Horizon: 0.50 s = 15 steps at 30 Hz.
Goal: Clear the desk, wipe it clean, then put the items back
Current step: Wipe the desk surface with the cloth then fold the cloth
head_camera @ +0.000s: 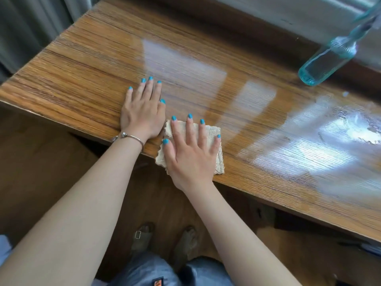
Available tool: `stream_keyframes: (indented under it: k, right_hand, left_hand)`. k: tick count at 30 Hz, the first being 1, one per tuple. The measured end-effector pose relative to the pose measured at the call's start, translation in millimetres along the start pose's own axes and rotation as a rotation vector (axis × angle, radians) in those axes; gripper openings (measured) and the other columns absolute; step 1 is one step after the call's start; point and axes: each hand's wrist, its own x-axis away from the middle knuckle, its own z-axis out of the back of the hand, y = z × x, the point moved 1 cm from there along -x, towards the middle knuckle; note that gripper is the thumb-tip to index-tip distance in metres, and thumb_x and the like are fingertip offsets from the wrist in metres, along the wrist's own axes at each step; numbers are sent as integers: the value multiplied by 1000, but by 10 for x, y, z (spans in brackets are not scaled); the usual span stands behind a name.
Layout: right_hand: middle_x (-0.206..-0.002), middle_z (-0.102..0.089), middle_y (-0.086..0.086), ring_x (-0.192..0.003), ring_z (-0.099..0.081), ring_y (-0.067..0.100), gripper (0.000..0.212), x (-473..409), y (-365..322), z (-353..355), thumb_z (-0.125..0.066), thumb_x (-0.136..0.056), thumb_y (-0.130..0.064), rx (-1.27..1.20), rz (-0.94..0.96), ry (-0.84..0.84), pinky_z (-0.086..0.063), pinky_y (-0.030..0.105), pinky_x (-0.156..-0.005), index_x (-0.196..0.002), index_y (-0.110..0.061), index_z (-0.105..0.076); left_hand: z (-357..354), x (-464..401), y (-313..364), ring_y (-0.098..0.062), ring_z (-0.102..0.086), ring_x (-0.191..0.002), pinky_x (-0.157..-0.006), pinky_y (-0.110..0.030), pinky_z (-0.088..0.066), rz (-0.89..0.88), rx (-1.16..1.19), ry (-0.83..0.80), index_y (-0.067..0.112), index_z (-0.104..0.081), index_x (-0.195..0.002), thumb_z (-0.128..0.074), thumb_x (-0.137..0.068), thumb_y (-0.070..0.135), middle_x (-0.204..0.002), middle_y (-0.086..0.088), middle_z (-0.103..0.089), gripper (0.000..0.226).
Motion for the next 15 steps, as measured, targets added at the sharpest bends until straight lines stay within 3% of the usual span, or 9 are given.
stream_keyframes:
  k: [3, 8, 11, 15]
  right_hand:
    - [-163, -12, -1, -151, 0, 29, 57, 167, -77, -77, -18, -99, -60, 46, 29, 59, 1, 61, -116, -152, -40, -15]
    - [-150, -45, 4, -140, -37, 33, 63, 211, 158, -136, -25, -95, -70, 235, 184, 192, -31, 61, -108, -146, -37, -38]
    - [-147, -49, 4, -136, -45, 31, 61, 358, 491, -160, -32, -96, -67, 361, 211, 273, -39, 56, -104, -147, -35, -39]
    - [-147, -49, 3, -136, -45, 29, 61, 588, 925, -129, -31, -98, -65, 424, 89, 286, -41, 51, -105, -148, -32, -38]
  left_hand:
    - [2, -9, -12, -17, -2, -150, -120, -43, -2, 3, 1, 1, 19, -9, -155, -20, -103, 32, -163, -2, -4, 55]
    - [0, -20, -18, -17, -2, -149, -120, -43, -1, -14, -2, 1, 18, -9, -155, -18, -103, 33, -163, -2, -5, 55]
    - [-7, -23, -31, -18, -1, -150, -120, -43, 0, -30, -3, -5, 18, -9, -155, -17, -103, 34, -163, -3, -4, 55]
    - [-10, -20, -45, -20, 0, -150, -120, -44, 1, -51, -8, -9, 17, -8, -155, -16, -103, 35, -163, -5, -3, 56]
